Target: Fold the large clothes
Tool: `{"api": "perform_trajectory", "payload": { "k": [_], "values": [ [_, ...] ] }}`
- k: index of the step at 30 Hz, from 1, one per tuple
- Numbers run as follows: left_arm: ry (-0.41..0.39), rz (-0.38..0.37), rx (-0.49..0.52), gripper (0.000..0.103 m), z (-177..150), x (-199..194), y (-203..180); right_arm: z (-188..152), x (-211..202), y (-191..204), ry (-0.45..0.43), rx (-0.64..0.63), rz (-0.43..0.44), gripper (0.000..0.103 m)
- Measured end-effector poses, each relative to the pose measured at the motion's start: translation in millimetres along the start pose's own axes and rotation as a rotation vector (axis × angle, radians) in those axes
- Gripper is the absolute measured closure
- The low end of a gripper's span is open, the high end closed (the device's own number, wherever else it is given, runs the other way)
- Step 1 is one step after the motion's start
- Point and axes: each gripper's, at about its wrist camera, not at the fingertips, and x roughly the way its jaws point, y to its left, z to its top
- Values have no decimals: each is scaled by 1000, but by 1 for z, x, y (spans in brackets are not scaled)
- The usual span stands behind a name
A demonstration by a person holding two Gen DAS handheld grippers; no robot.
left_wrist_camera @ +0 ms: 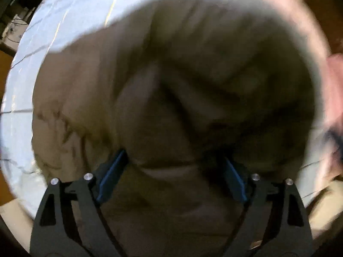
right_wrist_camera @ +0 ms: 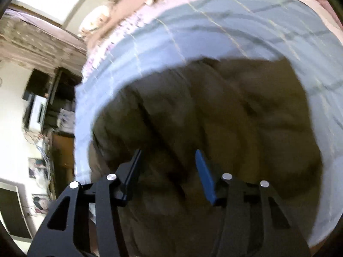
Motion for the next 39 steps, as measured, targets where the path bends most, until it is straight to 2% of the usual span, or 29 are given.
{"api": "perform_trajectory", "payload": {
  "k": [1, 3, 4, 6, 7, 9, 14, 17, 19, 21, 24, 25, 26, 28, 29, 30, 32, 34, 36, 39],
  "values": [
    [35, 2, -22, 16, -6, 15, 10, 13, 5, 14, -17, -39, -7, 50],
    [94, -77, -116, 13, -19, 39, 37, 27, 14, 22, -9, -70, -7, 50],
    [100, -86, -129, 13, -24, 43, 44, 34, 25, 29, 14, -89, -16, 50],
    [86, -44, -86, 13, -29, 42, 45, 37, 56, 29, 78, -107, -57, 50],
    [79, -19, -61, 13, -30, 40, 42, 33, 82, 21, 144, -138, -150, 51],
    [82, 4, -40, 13, -29, 40, 39, 14, 116, 4, 222, -210, -245, 56],
    [104, 19, -23, 12, -31, 47, 37, -14, 136, -2, 246, -350, -330, 60],
    [71, 39, -14, 13, -32, 30, 32, -8, 108, -1, 204, -264, -259, 60],
    [-1, 39, -14, 14, -35, 0, 31, -9, 66, 1, 131, -207, -153, 60],
    [-100, 9, 3, 14, -38, -35, 27, -20, 38, -1, 105, -200, -134, 59],
    [-209, -27, 22, 11, -31, -69, 20, -44, 35, -15, 157, -170, -133, 59],
    [-228, -40, 21, 8, -27, -73, 18, -57, 44, -23, 196, -166, -167, 59],
    [-232, -54, 16, 2, -18, -74, 14, -65, 51, -30, 221, -158, -185, 59],
    [-215, -57, 14, 2, -6, -63, 14, -79, 70, -43, 263, -135, -198, 58],
    [-195, -36, 17, 2, -2, -53, 17, -83, 76, -47, 267, -138, -204, 58],
    [-158, 23, 22, 2, 3, -36, 17, -87, 81, -50, 266, -143, -211, 58],
    [-77, 102, 21, 2, -7, -1, 21, -89, 88, -52, 271, -150, -226, 58],
    [-35, 118, -26, 2, -9, 19, 33, -89, 98, -48, 293, -166, -240, 57],
    [-17, 99, -61, 2, -12, 17, 38, -85, 94, -40, 314, -161, -253, 57],
    [-84, 57, -79, 3, -27, -20, 41, -76, 67, -23, 252, -139, -195, 56]
  ]
}}
